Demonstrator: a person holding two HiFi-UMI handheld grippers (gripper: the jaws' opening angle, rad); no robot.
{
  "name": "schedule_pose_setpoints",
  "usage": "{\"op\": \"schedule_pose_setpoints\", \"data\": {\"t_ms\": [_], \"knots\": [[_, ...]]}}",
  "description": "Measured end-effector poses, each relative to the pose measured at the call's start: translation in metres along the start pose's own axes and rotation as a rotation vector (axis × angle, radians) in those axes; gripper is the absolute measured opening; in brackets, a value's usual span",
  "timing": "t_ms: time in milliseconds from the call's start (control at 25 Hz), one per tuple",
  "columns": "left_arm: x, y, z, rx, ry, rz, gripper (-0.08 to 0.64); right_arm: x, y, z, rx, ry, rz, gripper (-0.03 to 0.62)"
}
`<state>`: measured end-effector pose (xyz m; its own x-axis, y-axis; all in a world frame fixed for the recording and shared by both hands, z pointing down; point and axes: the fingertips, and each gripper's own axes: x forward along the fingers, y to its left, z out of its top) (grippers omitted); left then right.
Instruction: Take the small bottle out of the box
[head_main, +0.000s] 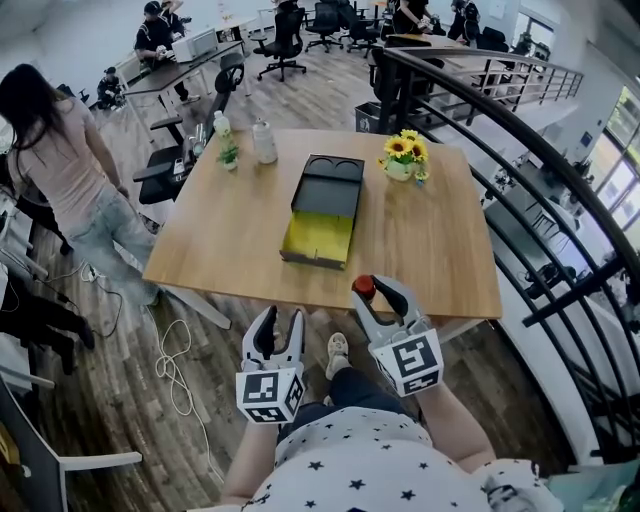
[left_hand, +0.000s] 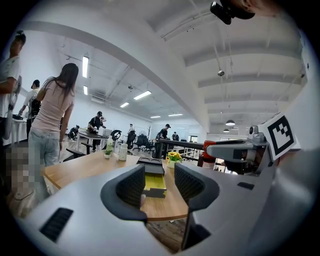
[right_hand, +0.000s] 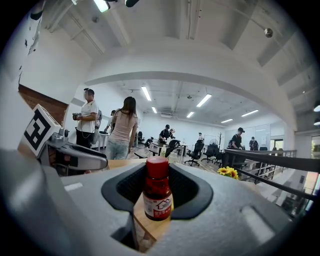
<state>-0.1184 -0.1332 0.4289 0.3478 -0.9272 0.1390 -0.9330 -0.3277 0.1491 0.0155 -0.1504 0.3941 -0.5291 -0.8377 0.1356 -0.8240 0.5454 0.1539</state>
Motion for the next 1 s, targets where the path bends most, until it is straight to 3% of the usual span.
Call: {"op": "schedule_pose_setpoints", "data": {"t_ms": [1000], "knots": [[0.0055, 0.0034, -0.0051, 0.0, 0.012, 0.007, 0.172, 0.0073, -0.0041, -0.0032, 0.001, -0.005, -0.007, 0.14]]}}
